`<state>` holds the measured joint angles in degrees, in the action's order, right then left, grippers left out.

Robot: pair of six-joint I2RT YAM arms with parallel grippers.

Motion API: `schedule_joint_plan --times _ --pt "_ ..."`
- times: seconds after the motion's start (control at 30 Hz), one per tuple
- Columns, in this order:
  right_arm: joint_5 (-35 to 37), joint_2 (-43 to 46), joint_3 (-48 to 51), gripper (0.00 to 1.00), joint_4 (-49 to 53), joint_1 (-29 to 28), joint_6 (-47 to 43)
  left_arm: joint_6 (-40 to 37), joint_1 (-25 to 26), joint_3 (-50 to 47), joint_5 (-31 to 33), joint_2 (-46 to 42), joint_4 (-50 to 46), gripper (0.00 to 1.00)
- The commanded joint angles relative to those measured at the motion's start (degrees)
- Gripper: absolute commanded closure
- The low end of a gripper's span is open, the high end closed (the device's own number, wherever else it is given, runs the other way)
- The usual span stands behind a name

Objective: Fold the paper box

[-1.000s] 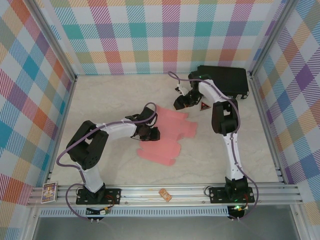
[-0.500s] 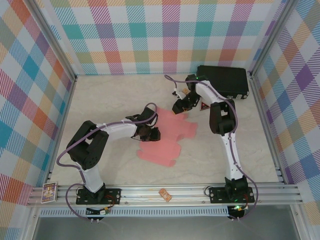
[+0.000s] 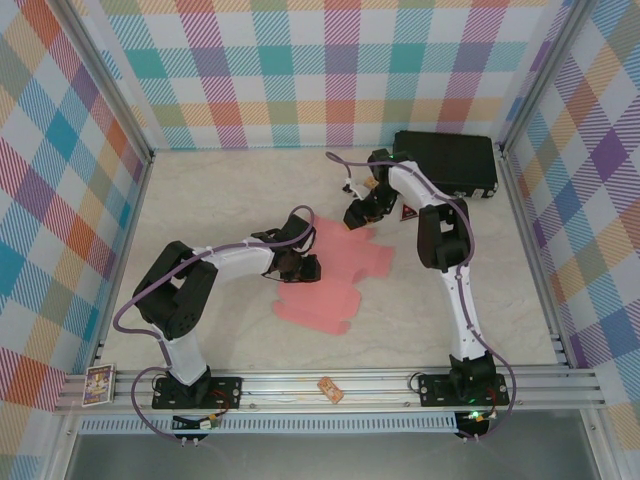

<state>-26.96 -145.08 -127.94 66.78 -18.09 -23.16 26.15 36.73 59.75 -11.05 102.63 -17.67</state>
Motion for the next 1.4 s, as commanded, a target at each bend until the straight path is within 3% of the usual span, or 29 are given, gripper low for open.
schedule_joint_plan --times 0.0,0.27,0.6,0.8,1.1,1.37 --pt "1.2 0.2 0.1 0.51 -0.5 -0.6 -1.2 -0.1 0.6 -0.3 -0.3 0.7 -0.5 0.79" --pt "-3.0 2.0 0.8 0.70 0.9 -0.8 -4.9 0.1 0.6 -0.4 0.3 1.3 -0.1 0.78" --pt "-8.7 4.0 0.0 0.72 5.1 -1.2 -9.6 0.5 0.6 -0.6 1.1 2.4 0.5 0.78" --pt "-5.7 4.9 0.4 0.72 4.4 -1.4 -9.6 0.5 0.6 -0.7 1.5 2.8 0.5 0.78" --pt "-0.2 9.5 6.8 0.73 -5.5 -2.4 -8.9 0.6 0.6 -1.0 1.2 2.8 0.7 0.78" --pt "2.7 13.0 13.4 0.83 -13.2 -3.6 -10.6 0.7 0.6 -1.8 0.9 2.8 1.2 0.78"
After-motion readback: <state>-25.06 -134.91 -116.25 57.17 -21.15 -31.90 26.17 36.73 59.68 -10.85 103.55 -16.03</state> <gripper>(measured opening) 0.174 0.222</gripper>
